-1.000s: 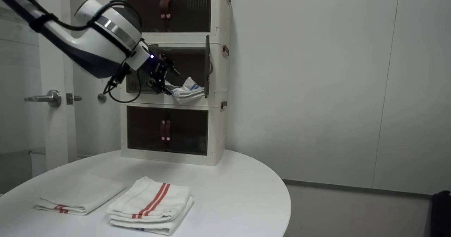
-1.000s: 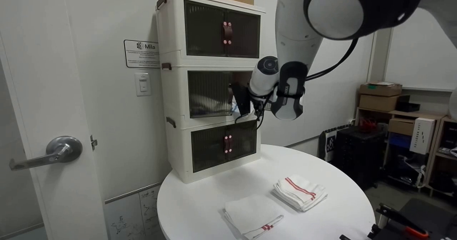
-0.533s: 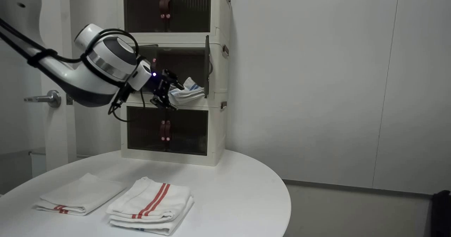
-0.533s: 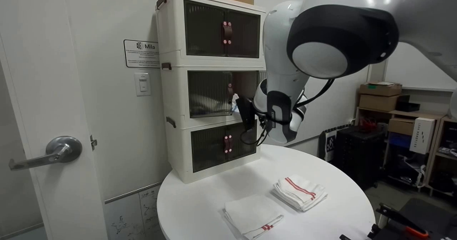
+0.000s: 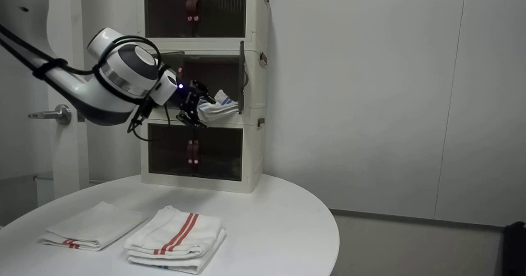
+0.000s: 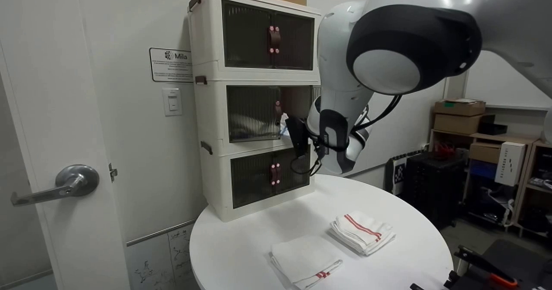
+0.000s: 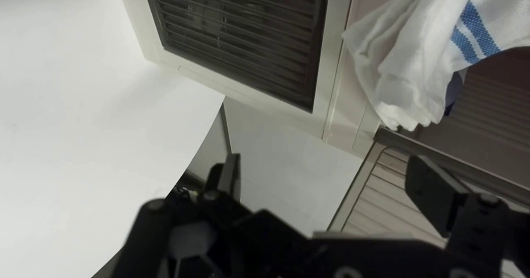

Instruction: Pick up the white and blue towel from the table and put it in the open cabinet

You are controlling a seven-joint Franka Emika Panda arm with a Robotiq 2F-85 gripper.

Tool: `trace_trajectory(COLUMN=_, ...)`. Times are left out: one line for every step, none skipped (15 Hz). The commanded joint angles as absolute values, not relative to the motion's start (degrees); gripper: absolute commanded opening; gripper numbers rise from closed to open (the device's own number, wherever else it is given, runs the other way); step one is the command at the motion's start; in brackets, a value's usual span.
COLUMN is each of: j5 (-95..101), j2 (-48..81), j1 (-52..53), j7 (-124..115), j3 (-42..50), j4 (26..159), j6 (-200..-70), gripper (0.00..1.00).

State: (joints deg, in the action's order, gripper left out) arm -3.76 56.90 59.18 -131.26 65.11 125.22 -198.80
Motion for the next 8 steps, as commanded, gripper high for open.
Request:
trace_trajectory(j5=-14.3, j2=56.5, j1=56.1, j7=-121.0, j3=61.0, j4=122.4, j6=-204.9, gripper=1.0)
trace_trajectory(j5=-16.3, j2=55.9, j1=54.1, j7=-118.2, j3=59.0, j4=121.0, j6=-208.2, gripper=1.0)
trace_trajectory(j5=-17.4, j2=54.8, j1=51.6, j7=-115.0, j3=56.7, j4=119.1, j6=-211.0, gripper=1.0)
trace_trajectory(j5=-18.2, j2=53.8, j1=49.0, j7=-111.9, j3=54.2, j4=117.3, j6=-213.8, gripper=1.0)
trace_trajectory(j5=-18.2, j2=52.6, j1=45.8, j7=-108.8, j3=51.4, j4=115.4, j6=-216.1, gripper=1.0)
trace_trajectory(j5=-18.1, j2=51.4, j1=42.4, j7=-105.6, j3=48.3, j4=113.5, j6=-218.2, gripper=1.0)
trace_trajectory(j5=-17.1, j2=49.8, j1=38.6, j7=-102.6, j3=44.8, j4=111.8, j6=-220.1, gripper=1.0)
trace_trajectory(j5=-16.1, j2=48.2, j1=34.6, j7=-99.7, j3=40.9, j4=110.1, j6=-222.1, gripper=1.0)
